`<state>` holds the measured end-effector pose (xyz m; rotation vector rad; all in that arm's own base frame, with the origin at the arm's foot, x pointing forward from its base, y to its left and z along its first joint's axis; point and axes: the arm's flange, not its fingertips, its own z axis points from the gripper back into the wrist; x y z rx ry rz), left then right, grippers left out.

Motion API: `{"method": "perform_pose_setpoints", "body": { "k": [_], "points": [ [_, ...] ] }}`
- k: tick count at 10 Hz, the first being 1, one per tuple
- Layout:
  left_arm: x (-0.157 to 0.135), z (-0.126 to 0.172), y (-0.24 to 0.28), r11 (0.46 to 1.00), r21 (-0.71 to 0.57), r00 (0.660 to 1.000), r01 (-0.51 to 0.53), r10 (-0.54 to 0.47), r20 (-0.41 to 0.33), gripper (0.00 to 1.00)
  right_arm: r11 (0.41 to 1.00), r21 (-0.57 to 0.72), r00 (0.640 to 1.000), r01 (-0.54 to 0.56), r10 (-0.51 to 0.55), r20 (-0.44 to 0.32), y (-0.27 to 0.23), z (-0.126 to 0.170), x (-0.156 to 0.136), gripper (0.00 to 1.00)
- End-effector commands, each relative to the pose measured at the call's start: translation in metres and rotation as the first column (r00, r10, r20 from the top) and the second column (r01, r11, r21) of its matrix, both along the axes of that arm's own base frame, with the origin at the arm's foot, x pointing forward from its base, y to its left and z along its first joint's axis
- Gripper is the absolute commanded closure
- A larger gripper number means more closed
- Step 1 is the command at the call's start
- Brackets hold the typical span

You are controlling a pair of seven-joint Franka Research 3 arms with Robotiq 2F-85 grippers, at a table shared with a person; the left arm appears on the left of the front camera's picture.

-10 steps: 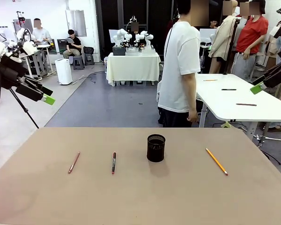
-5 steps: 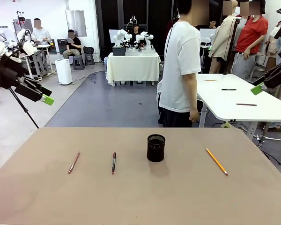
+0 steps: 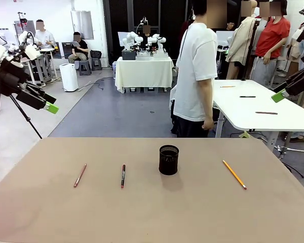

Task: Place the pens into the pen holder.
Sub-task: Pick up a writing instrument from the table and place it into the Pen holder.

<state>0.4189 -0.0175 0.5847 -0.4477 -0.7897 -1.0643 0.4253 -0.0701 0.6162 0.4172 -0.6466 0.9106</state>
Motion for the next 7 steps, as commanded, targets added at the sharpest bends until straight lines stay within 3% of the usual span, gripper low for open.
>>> {"method": "perform_pose_setpoints", "body": {
  "k": [1, 7],
  "points": [
    [-0.0001, -0.0014, -0.0010, 1.000, -0.020, 1.000, 0.002, -0.001, 0.005, 0.00, 1.000, 0.007, 1.000, 0.004, -0.004, 0.003, 0.0011, 0.0010, 0.0008, 0.00],
    [0.0000, 0.0000, 0.0002, 1.000, -0.001, 1.000, -0.001, 0.001, 0.000, 0.00, 1.000, 0.007, 1.000, 0.004, -0.004, 0.003, 0.0011, 0.0010, 0.0008, 0.00]
  ]
}}
